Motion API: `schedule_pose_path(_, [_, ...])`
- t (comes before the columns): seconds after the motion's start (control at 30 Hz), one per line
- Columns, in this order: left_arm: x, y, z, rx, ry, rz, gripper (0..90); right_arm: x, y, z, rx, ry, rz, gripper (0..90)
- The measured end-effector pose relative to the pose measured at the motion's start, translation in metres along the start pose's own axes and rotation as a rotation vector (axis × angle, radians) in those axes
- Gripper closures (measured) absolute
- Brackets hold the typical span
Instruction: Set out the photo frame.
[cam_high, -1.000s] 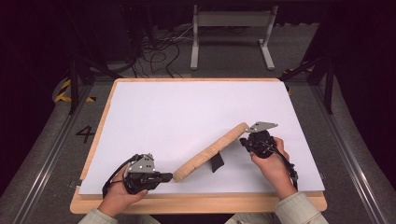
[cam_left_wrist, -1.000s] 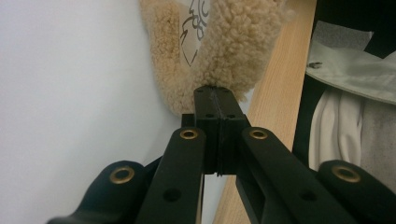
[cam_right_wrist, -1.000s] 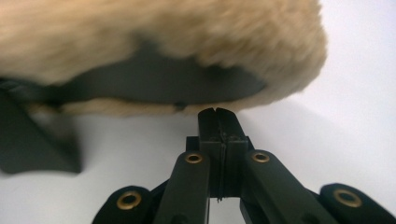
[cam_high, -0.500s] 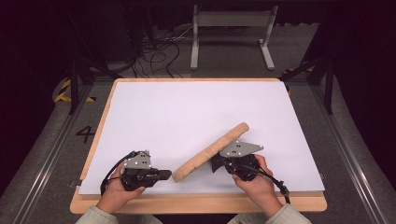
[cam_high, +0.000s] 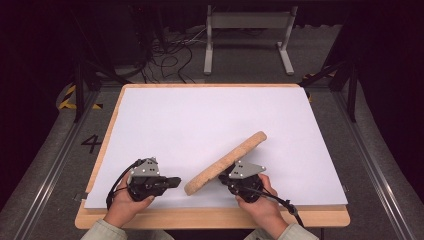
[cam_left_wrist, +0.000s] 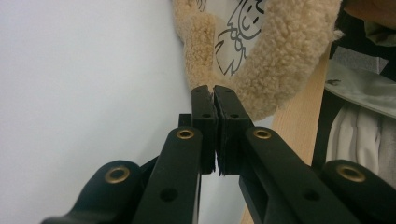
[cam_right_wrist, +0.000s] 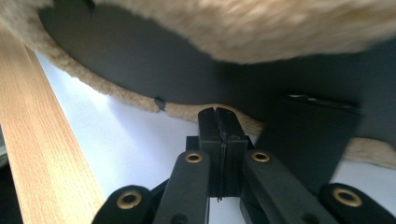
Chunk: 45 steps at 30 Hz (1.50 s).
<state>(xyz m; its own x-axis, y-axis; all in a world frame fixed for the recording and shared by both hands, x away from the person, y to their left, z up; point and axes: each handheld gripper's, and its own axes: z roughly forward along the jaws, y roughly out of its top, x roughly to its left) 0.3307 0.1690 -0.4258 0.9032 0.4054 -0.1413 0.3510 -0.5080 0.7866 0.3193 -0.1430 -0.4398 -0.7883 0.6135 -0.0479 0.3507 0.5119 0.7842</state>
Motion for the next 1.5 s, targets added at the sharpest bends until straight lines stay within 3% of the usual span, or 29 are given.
schedule_pose_path(0.2, [0.0,0.0,0.0,0.001,0.001,0.004,87.8,-0.001,-0.006,0.01,0.03,-0.035,-0.002,90.0])
schedule_pose_path(0.37, [-0.001,0.0,0.001,0.003,-0.004,0.01,87.7,-0.005,-0.007,0.009,0.027,-0.034,-0.001,90.0])
schedule_pose_path(0.77, [-0.012,0.007,0.009,0.011,-0.07,0.068,89.7,-0.007,-0.009,0.007,0.034,-0.074,-0.006,90.0])
schedule_pose_path(1.27, [-0.01,0.006,0.013,0.024,-0.066,0.055,89.4,-0.035,-0.013,-0.01,0.032,-0.139,0.03,90.0])
schedule_pose_path(1.5, [-0.008,0.006,0.013,0.029,-0.062,0.056,89.2,-0.037,-0.012,-0.009,0.043,-0.168,0.032,90.0])
